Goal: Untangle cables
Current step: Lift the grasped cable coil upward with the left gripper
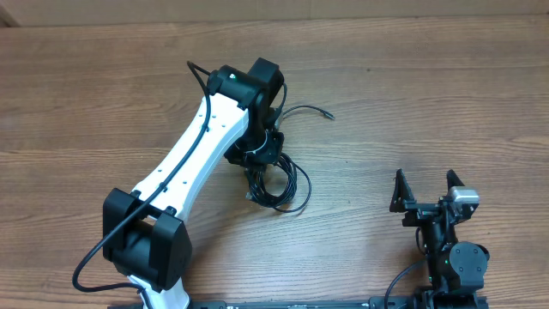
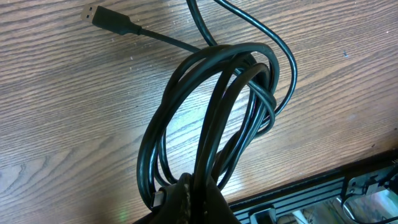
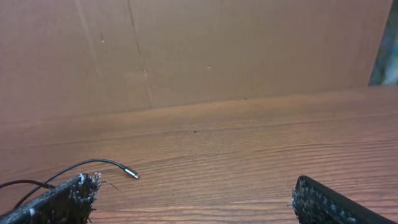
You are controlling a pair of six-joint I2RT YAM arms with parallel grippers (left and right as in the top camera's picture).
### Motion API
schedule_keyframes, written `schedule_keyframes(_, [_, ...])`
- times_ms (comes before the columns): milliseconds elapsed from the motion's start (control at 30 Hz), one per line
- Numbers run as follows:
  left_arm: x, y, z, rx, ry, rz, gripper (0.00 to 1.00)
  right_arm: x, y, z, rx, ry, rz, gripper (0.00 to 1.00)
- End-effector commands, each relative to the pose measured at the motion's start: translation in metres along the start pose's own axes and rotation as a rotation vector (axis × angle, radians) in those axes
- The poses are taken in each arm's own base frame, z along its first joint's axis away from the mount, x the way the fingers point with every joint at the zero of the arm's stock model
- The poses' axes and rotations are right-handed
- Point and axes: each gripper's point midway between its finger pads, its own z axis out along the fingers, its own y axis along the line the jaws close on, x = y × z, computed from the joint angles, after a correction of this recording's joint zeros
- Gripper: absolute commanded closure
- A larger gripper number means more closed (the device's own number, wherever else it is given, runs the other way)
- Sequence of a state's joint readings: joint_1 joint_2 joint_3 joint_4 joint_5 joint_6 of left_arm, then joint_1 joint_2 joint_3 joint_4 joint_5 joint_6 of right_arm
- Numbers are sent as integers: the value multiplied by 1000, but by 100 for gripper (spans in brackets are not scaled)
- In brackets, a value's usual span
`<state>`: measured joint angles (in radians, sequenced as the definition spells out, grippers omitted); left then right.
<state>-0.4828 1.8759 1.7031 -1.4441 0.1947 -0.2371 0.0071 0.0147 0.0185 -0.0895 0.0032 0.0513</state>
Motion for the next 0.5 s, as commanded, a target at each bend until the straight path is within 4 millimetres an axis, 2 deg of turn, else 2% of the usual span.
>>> schedule_keyframes(0, [-2,-5,-4,16,-14,-7,96,1,0,0,-4,-5,-7,0])
schedule_keyframes(467, [-2,-5,-4,16,-14,-7,96,1,0,0,-4,-5,-8,0])
